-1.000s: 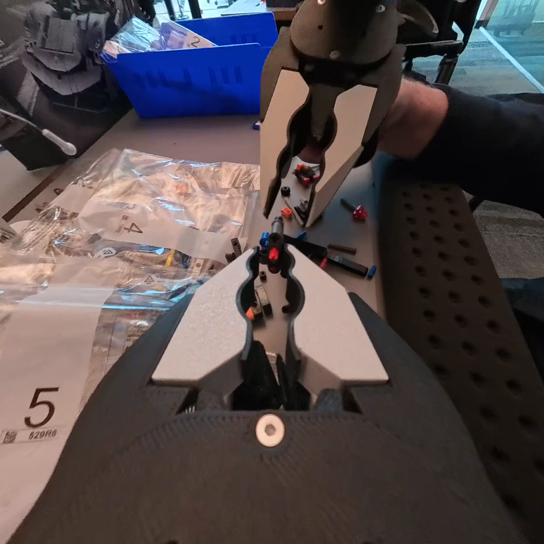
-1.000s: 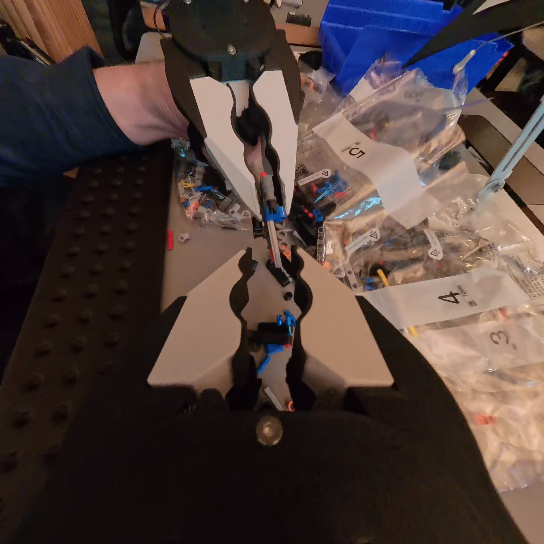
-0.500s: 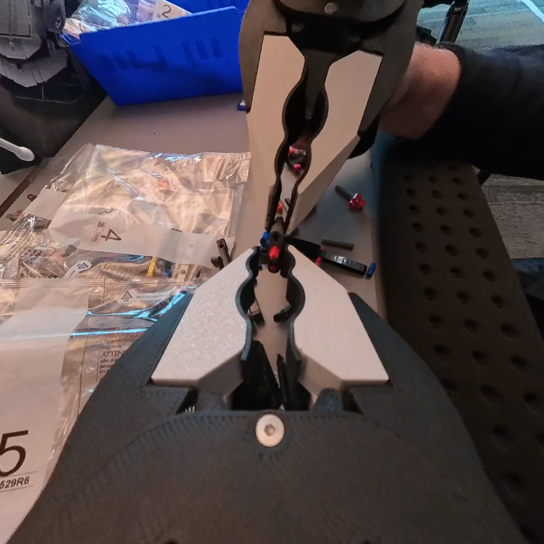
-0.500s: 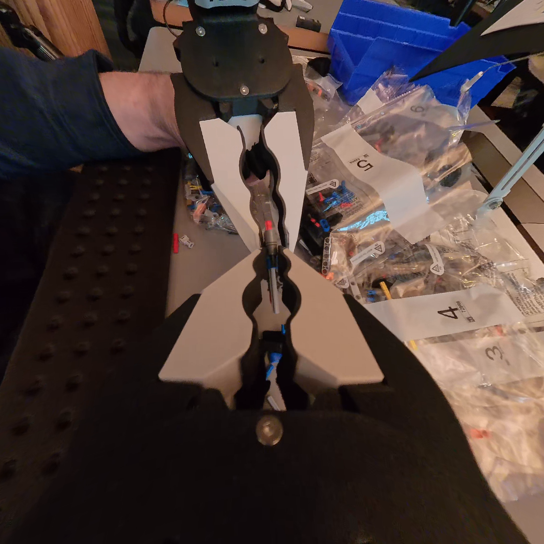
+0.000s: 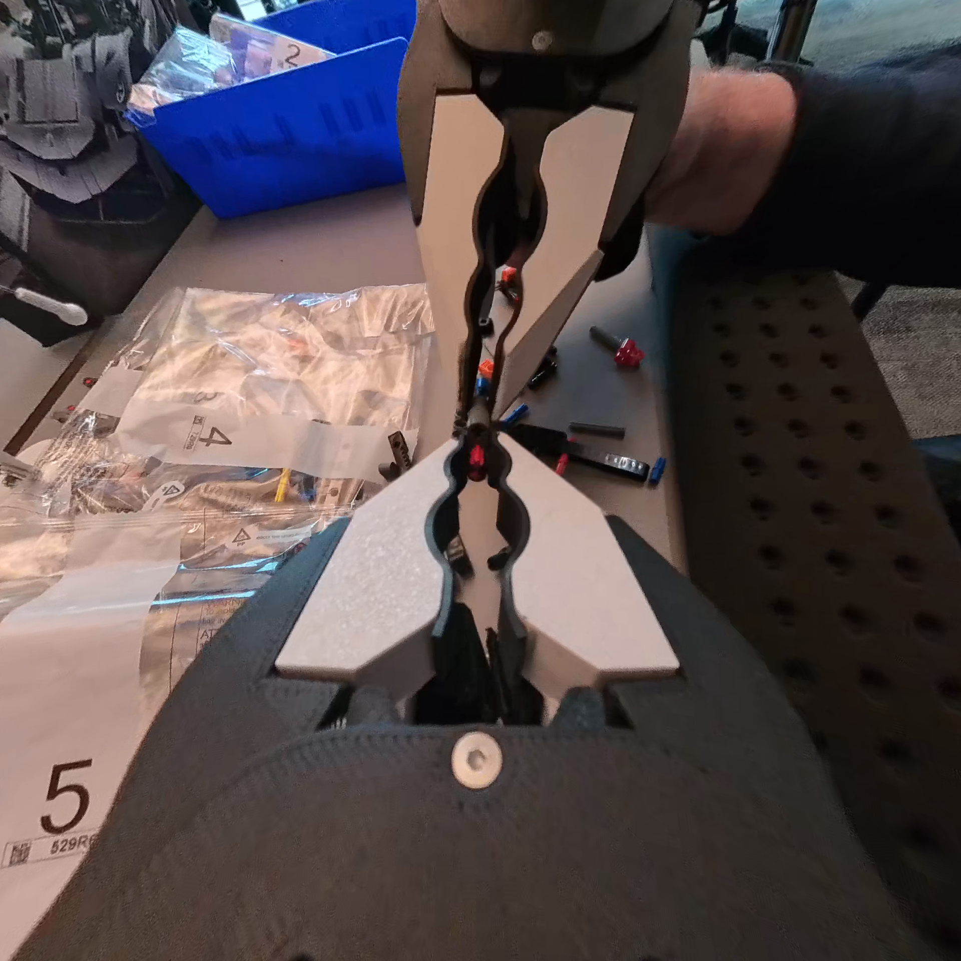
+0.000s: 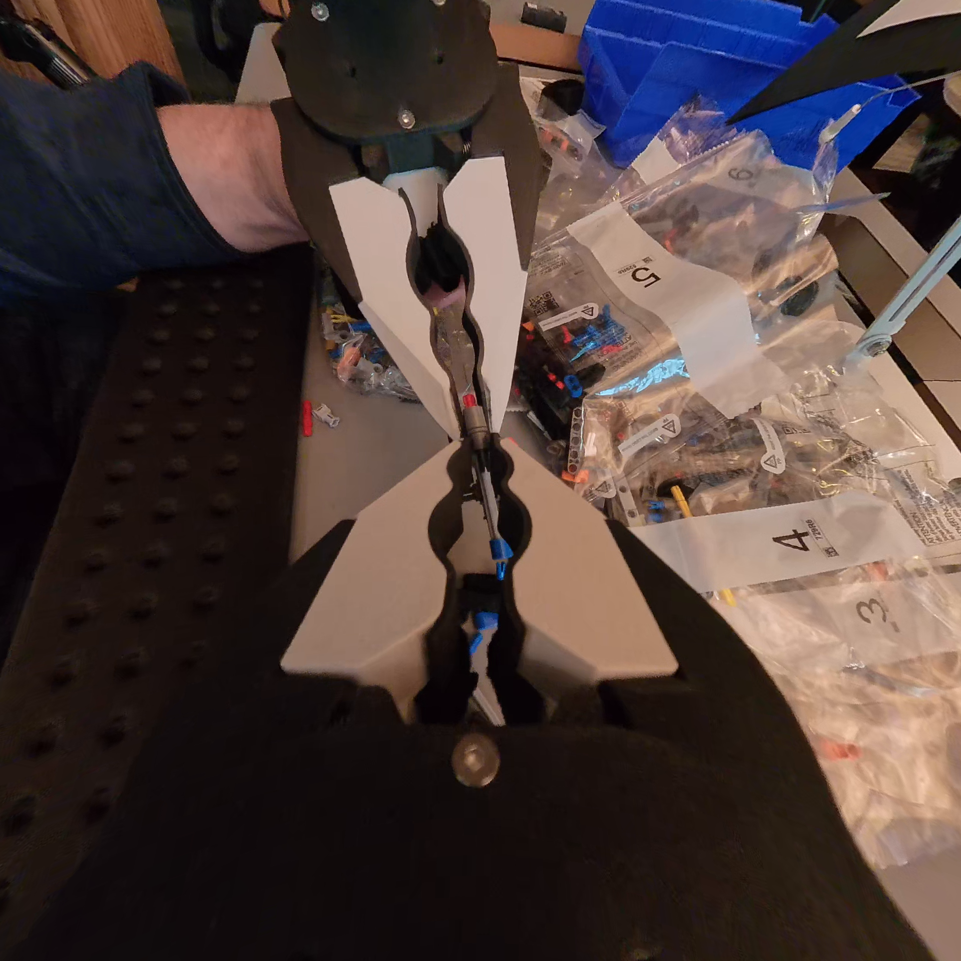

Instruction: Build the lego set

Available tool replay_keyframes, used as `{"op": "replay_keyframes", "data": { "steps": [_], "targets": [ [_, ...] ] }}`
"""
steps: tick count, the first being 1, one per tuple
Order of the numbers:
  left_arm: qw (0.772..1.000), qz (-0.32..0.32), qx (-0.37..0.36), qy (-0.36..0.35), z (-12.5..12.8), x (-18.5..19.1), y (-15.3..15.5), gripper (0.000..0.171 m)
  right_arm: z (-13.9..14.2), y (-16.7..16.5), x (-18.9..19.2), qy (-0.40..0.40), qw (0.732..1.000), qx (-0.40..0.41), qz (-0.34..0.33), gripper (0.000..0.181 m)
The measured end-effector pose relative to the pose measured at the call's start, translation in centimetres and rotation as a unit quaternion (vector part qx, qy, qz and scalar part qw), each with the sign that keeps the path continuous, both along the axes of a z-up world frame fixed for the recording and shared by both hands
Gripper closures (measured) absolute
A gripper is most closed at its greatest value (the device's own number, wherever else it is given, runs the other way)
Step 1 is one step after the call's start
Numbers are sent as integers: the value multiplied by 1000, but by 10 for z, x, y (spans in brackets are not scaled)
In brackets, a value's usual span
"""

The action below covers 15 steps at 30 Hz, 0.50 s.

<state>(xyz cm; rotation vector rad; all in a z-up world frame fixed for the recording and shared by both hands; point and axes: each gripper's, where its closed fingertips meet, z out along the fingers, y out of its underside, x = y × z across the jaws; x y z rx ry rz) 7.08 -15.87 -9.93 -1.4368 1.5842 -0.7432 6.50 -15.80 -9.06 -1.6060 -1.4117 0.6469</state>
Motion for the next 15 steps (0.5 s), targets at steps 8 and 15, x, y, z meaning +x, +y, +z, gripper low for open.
{"op": "replay_keyframes", "data": {
  "steps": [8, 15],
  "targets": [
    [999, -13, -11, -37, 15, -2, -4, 166, 7, -3, 4, 19, 1000, -15, 6, 177],
    [997, -21, -38, -56, 19, -2, -7, 166, 11, -6, 3, 33, 999, -14, 14, 177]
  ]
}}
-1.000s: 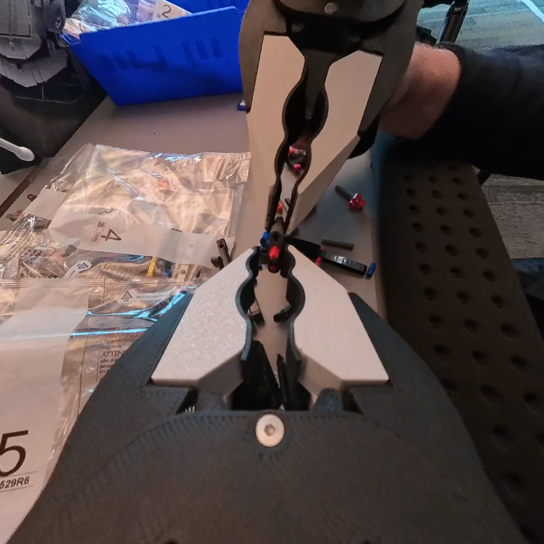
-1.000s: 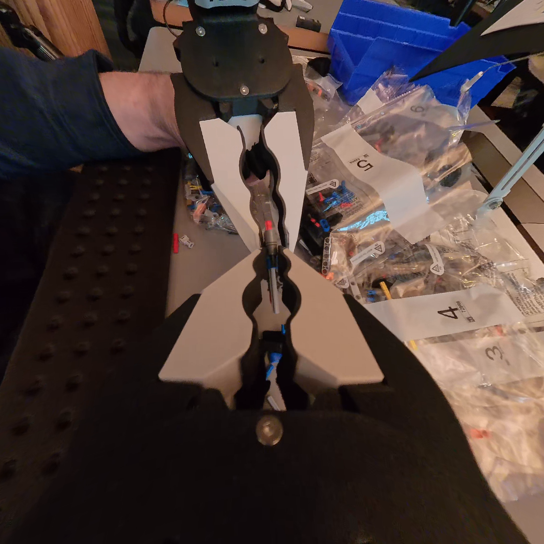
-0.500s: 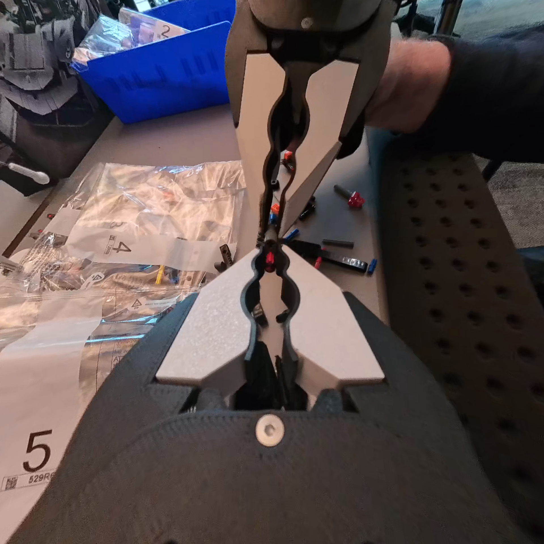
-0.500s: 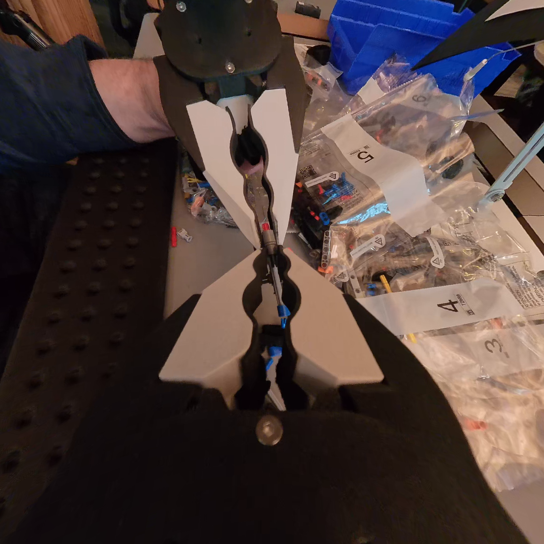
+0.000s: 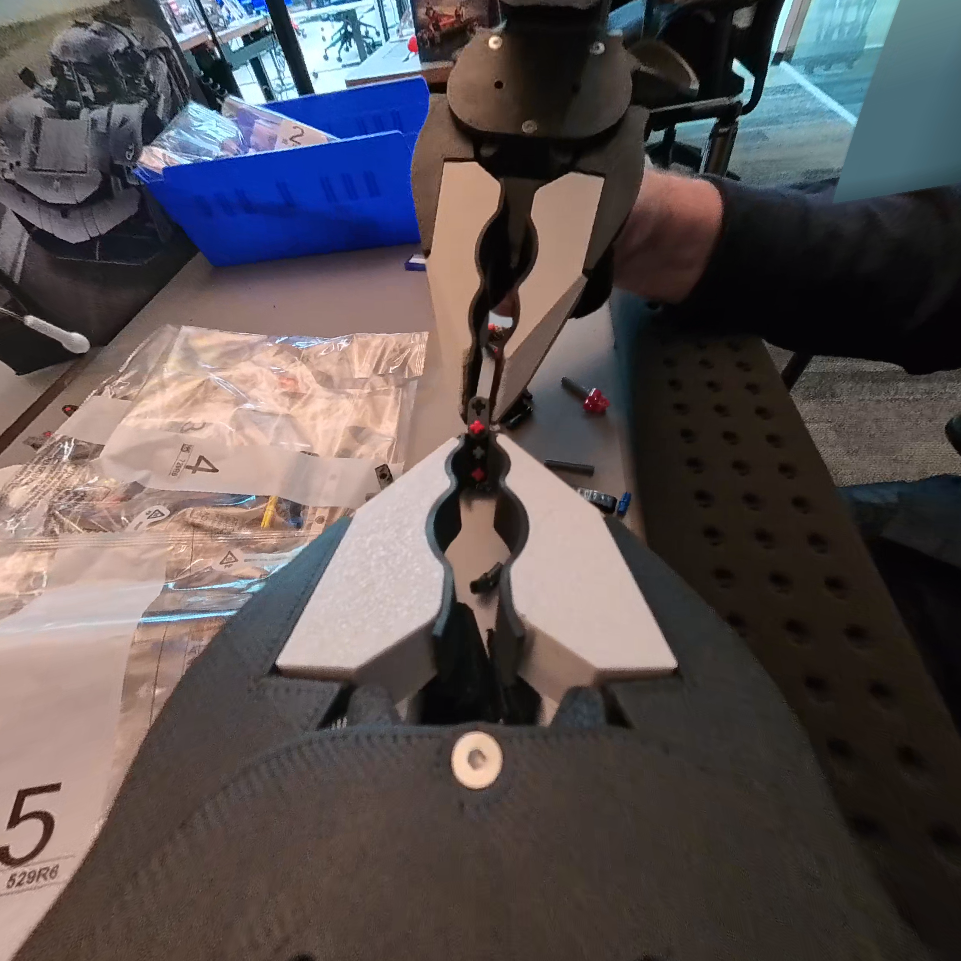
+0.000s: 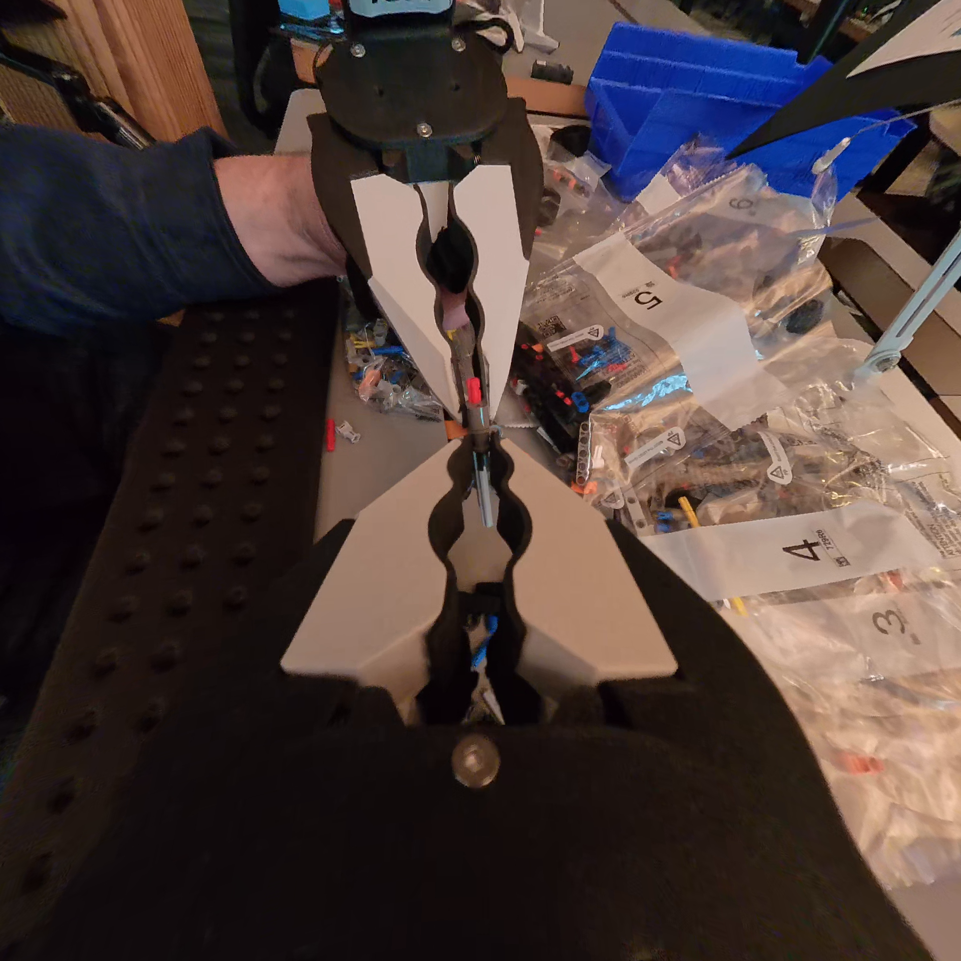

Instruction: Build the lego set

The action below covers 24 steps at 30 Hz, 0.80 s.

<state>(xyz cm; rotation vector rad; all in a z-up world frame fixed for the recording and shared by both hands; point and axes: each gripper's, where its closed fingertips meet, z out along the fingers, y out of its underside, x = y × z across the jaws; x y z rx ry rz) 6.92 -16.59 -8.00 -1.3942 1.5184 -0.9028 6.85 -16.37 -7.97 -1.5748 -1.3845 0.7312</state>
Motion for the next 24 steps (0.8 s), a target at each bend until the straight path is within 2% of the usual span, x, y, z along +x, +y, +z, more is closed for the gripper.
{"op": "replay_keyframes", "data": {
  "steps": [2, 5, 9, 18, 24],
  "targets": [
    [1000, 9, 2, 11, -6, 1, 3, 166, -5, 3, 0, -3, 1000, -9, -4, 177],
    [1000, 1, -10, -10, 0, 0, 2, 165, 2, 2, -3, 17, 1000, 4, -2, 177],
    [1000, 4, 2, 6, -7, 3, 2, 165, -7, 1, -6, -4, 1000, 0, 2, 169],
    [1000, 6, 6, 1, -5, 4, 3, 162, -7, 3, -3, -16, 1000, 5, -8, 176],
    [1000, 3, 11, 1, -4, 4, 1, 157, -19, 6, 1, -57, 998, 8, -17, 176]
  ]
}}
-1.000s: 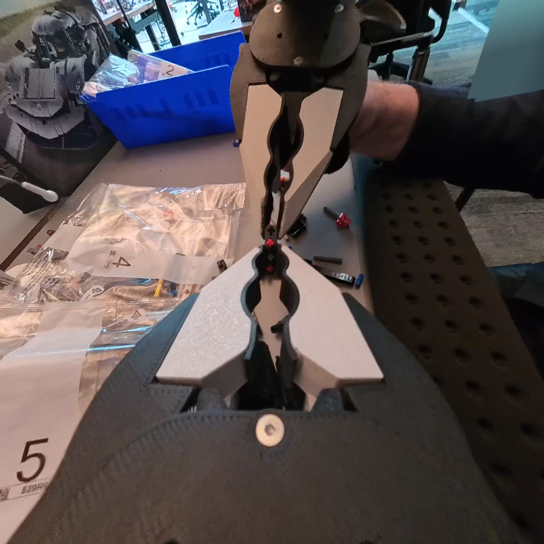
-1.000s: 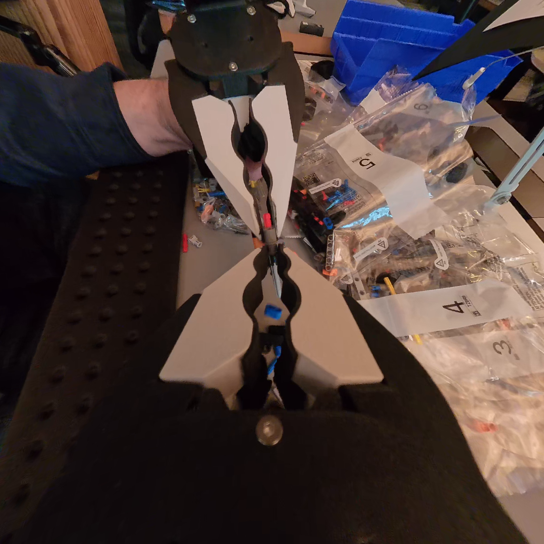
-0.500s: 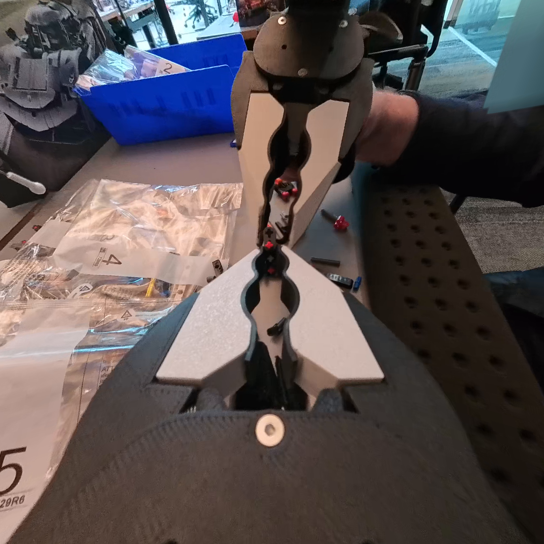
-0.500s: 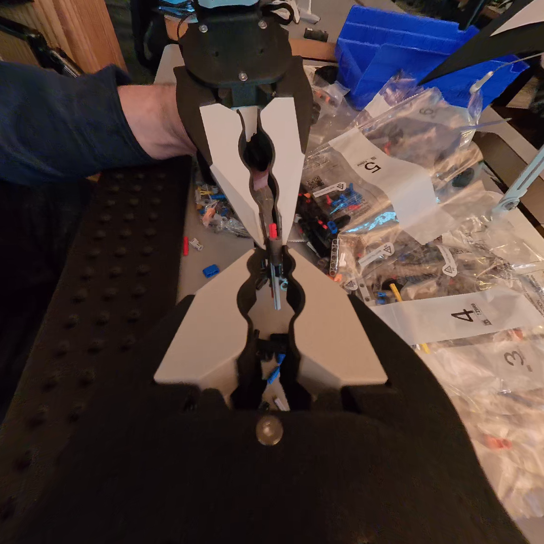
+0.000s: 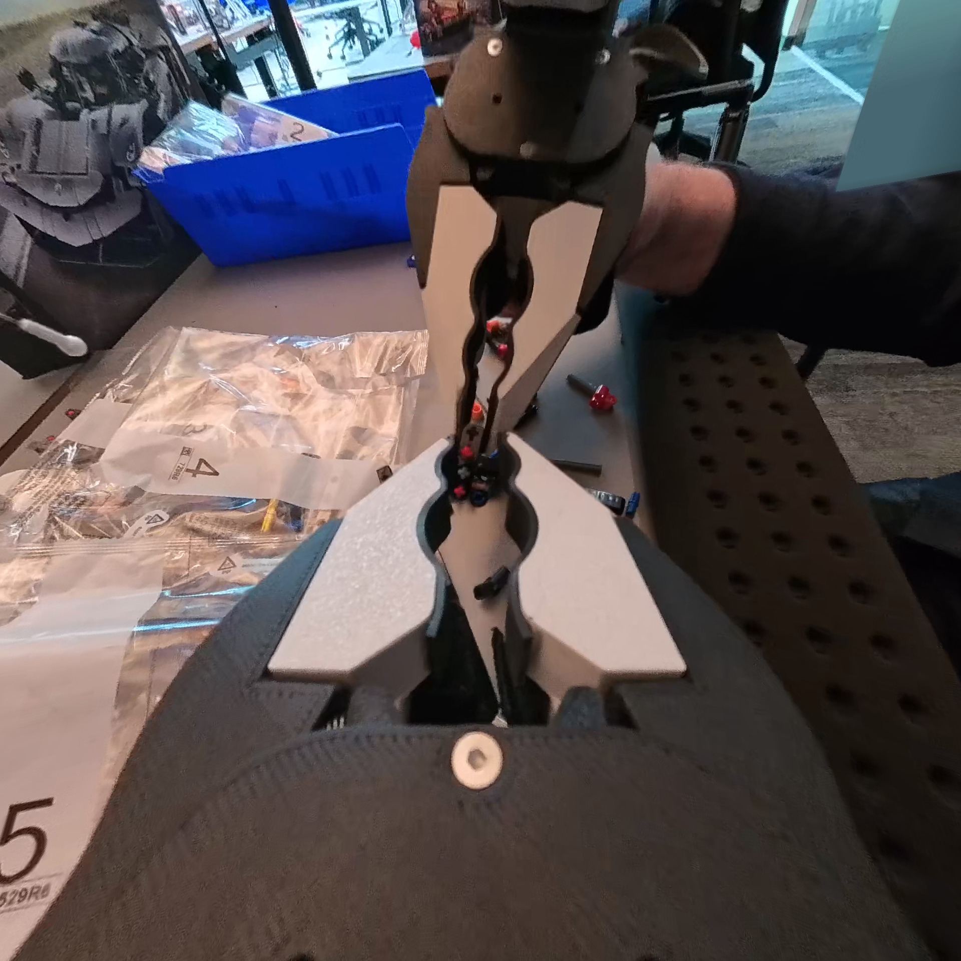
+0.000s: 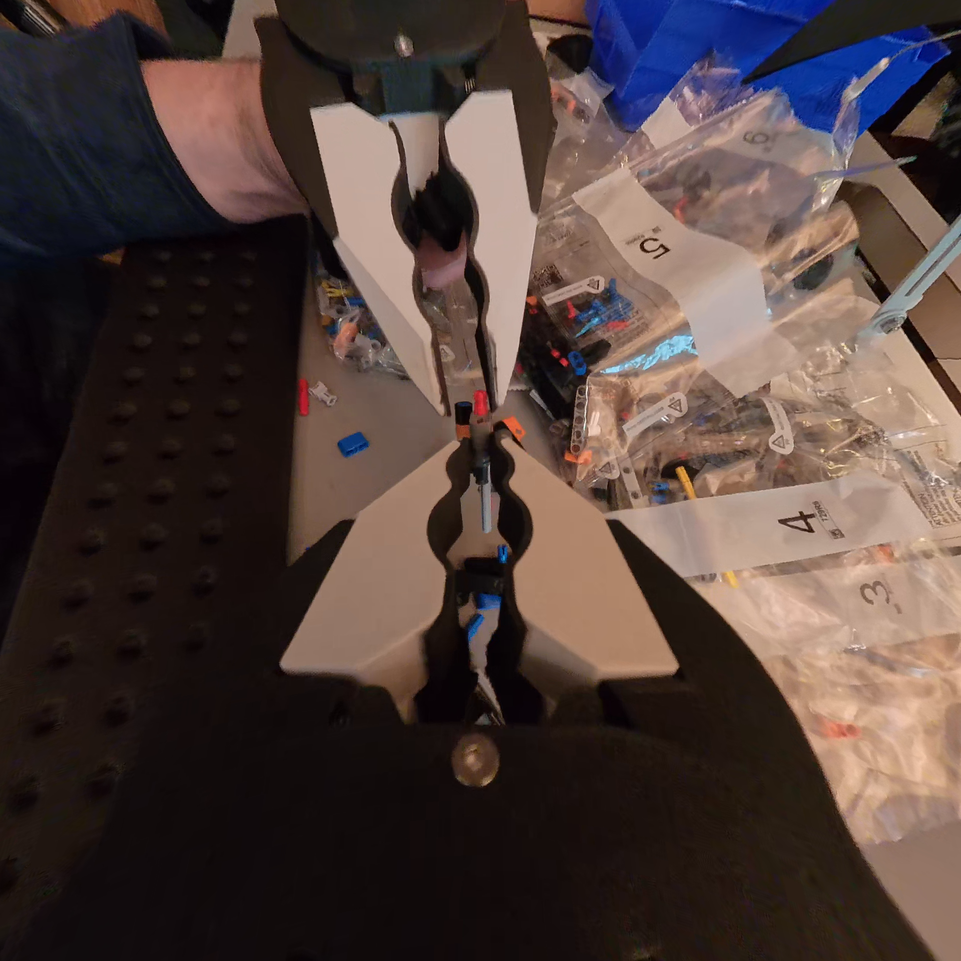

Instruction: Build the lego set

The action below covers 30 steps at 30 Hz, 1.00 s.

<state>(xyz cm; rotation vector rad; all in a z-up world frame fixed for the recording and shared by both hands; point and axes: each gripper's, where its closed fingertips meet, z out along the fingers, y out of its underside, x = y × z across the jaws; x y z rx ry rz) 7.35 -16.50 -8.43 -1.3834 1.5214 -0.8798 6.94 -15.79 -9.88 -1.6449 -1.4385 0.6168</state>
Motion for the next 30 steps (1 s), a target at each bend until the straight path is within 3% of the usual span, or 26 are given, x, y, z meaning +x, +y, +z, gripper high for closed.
{"op": "replay_keyframes", "data": {
  "steps": [14, 30],
  "targets": [
    [999, 9, 28, 41, -11, 0, 2, 165, -5, -2, -3, -16, 1000, 1, 6, 177],
    [999, -20, -25, -20, 8, -2, -6, 166, 14, -12, 1, 39, 999, -20, 29, 177]
  ]
}}
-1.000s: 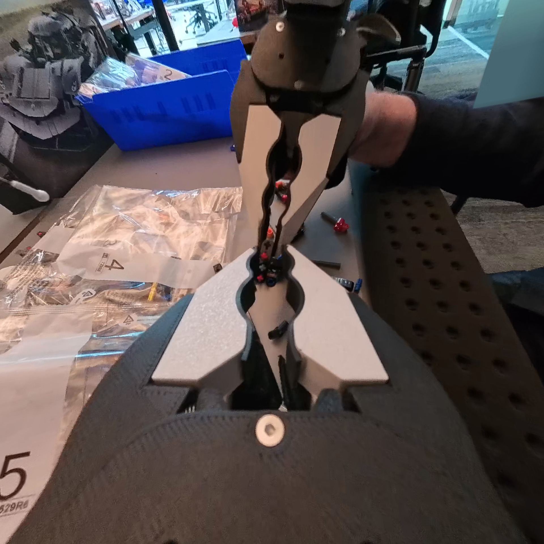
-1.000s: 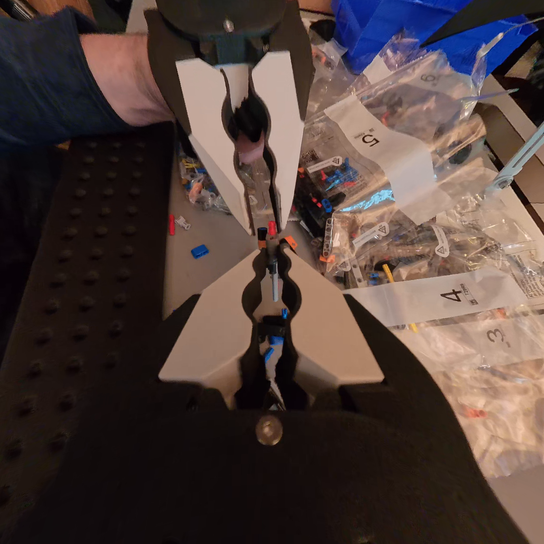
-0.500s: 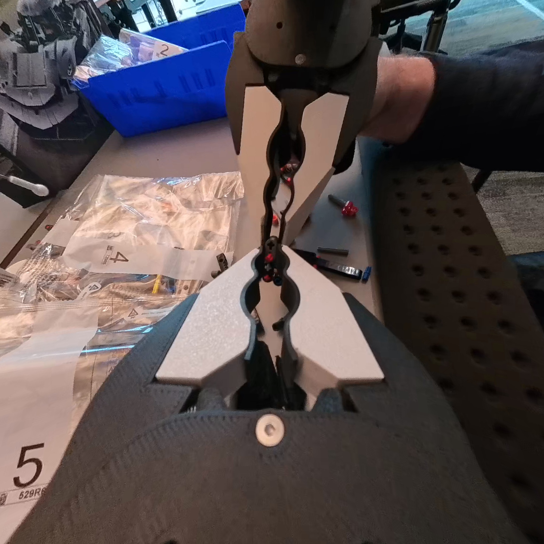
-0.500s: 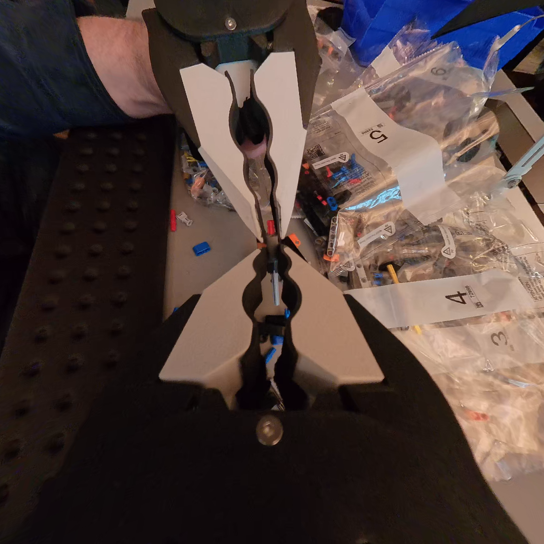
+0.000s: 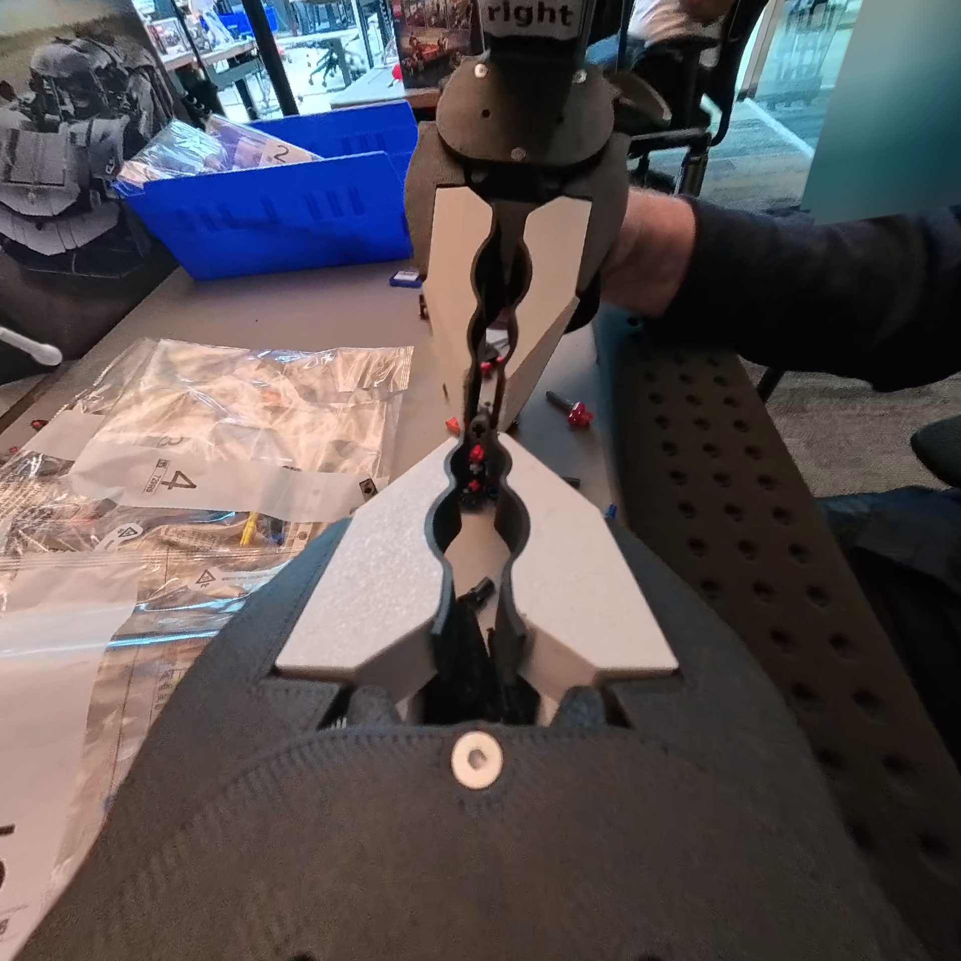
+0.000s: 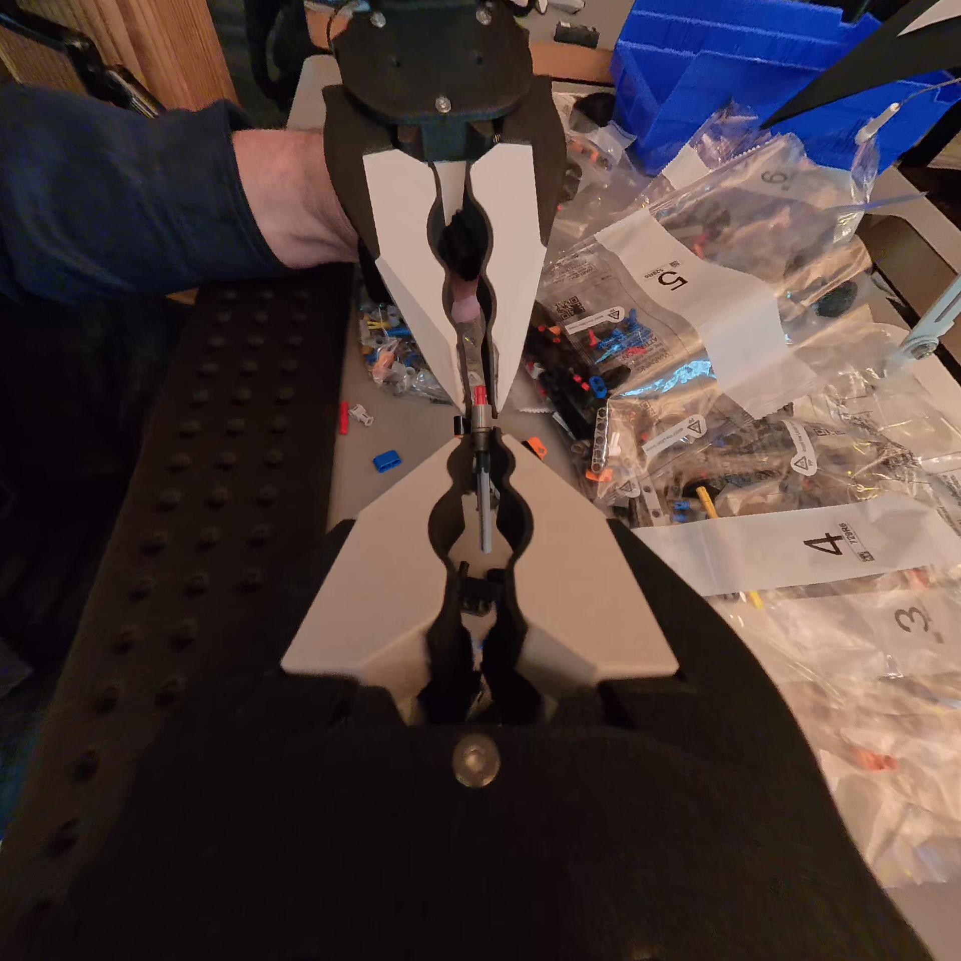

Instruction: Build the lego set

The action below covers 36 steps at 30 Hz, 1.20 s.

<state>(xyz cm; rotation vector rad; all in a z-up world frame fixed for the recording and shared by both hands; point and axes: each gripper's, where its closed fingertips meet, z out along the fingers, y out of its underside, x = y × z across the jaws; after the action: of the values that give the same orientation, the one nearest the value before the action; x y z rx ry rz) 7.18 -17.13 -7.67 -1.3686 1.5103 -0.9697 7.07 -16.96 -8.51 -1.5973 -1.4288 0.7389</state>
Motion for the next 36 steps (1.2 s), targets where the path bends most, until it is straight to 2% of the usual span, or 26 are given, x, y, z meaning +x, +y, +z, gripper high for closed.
{"op": "replay_keyframes", "data": {
  "steps": [4, 5, 6, 7, 8, 11, 13, 15, 19, 23, 25, 28, 32, 33, 36],
  "targets": [
    [1000, -4, -9, -17, 6, -2, 0, 168, 4, -1, 3, 11, 1000, -7, 3, 177],
    [999, 24, -8, -38, 14, -11, 11, 171, -5, 7, 14, -20, 1000, -4, -21, 177],
    [994, 45, -28, -93, 33, -30, 22, 171, -10, 15, 28, -31, 998, -3, -46, 177],
    [988, 55, -39, -137, 49, -47, 28, 171, 6, 9, 29, 26, 999, -27, -27, 178],
    [990, 58, -31, -122, 44, -49, 28, 171, 25, 3, 26, 75, 997, -32, -3, 178],
    [998, 35, -6, -48, 17, -17, 15, 171, 8, 10, 23, 34, 999, -32, -21, 177],
    [999, 15, -8, -48, 17, -9, 10, 171, 8, 6, 20, 36, 999, -27, -13, 177],
    [999, 4, -22, -48, 15, -5, 6, 163, 5, 6, 17, 32, 999, -30, -9, 177],
    [1000, 6, -21, -5, -3, -1, 5, 151, 1, 3, 10, 23, 999, -35, 1, 176],
    [1000, 7, -20, 15, -10, 4, 5, 137, 10, 3, 10, 49, 998, -33, -1, 176],
    [999, 10, -4, 31, -15, 6, 5, 148, 12, 3, 8, 56, 998, -32, 0, 176],
    [999, 7, -2, 35, -18, 9, 3, 149, 13, 2, 6, 60, 998, -30, 4, 176],
    [1000, 8, -27, -3, -5, 5, 6, 151, 22, 7, 10, 86, 996, -24, -10, 173],
    [999, 2, -28, -15, -1, 4, 5, 171, 23, 9, 12, 90, 995, -31, -15, 169],
    [998, 9, -41, -50, 11, -1, 9, 171, 17, 9, 14, 83, 995, -47, -14, 163]
  ]
}}
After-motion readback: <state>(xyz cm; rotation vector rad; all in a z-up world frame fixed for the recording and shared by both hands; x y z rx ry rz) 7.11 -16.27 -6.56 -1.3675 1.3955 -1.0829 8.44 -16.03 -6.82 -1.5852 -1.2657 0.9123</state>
